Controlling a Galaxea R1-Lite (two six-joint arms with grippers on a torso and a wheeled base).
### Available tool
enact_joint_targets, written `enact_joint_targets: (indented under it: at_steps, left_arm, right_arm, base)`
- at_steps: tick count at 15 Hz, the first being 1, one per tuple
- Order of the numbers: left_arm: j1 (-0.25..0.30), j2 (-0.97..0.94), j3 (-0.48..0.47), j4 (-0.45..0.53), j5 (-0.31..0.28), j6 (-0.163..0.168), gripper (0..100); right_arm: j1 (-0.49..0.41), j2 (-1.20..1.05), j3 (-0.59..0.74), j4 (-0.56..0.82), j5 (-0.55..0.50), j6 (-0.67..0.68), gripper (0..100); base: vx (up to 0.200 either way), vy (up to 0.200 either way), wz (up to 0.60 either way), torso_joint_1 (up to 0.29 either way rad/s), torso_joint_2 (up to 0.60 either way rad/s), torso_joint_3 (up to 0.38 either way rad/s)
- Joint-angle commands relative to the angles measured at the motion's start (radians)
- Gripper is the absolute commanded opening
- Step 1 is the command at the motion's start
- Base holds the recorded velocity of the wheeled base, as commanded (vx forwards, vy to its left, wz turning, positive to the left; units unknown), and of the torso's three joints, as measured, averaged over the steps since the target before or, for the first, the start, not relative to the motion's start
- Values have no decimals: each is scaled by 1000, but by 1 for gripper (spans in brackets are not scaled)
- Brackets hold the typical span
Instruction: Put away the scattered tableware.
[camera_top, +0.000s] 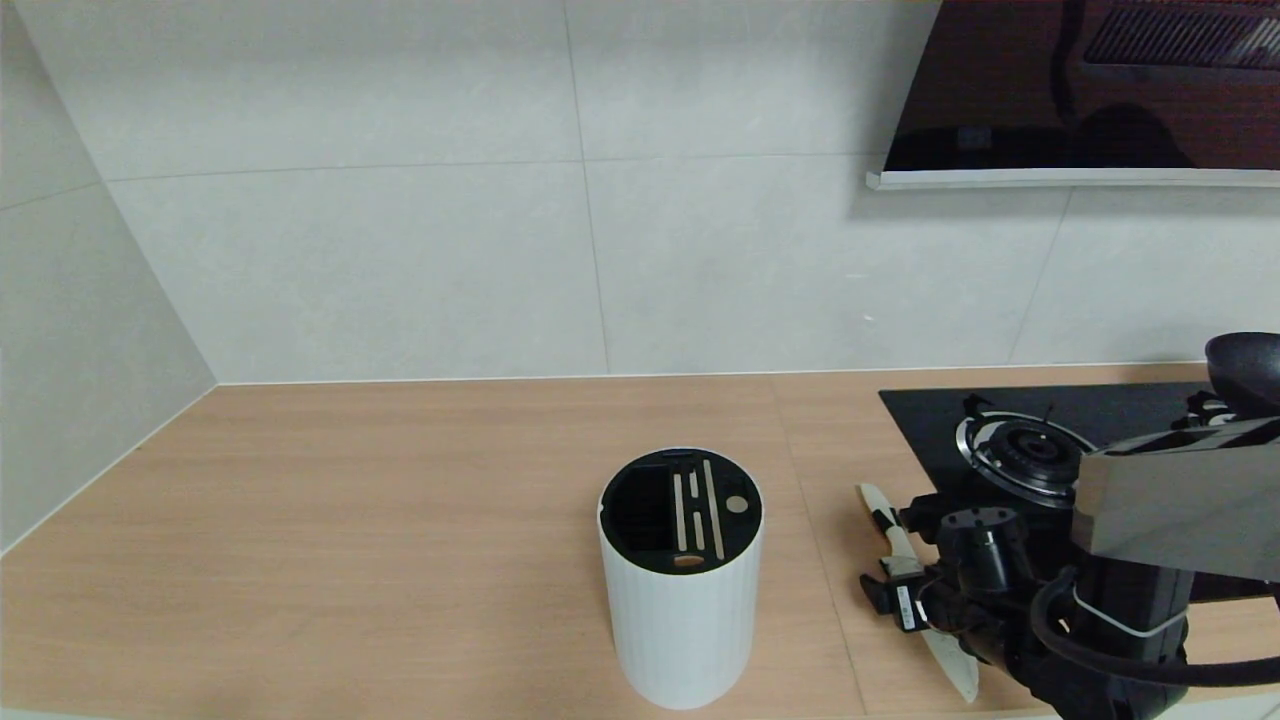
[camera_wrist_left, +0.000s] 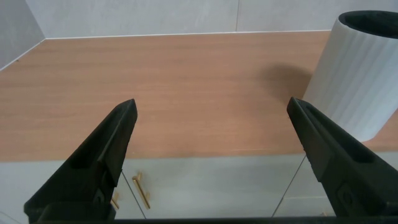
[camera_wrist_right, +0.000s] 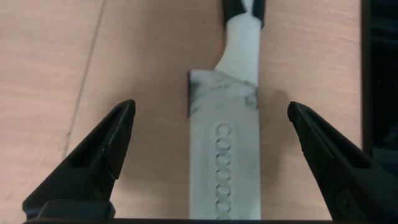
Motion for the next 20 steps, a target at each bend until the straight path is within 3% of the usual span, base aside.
enact_joint_targets:
  at_steps: [1,9,10,20]
  left_arm:
    - [0,0,0,0,0,-1,100]
    - [0,0,0,0,0,1,100]
    - [0,0,0,0,0,1,100]
    - [0,0,0,0,0,1,100]
  right_arm:
    - [-2,5,-6,-2,-7,0,100]
    - [-8,9,-13,0,-8,2,100]
    - [-8,13,-13,0,-8,2,0]
    - [-8,-3,-13,-2,-10,6,0]
  base:
    - [0,0,0,0,0,0]
    - [0,0,0,0,0,0]
    - [0,0,0,0,0,0]
    - [0,0,0,0,0,0]
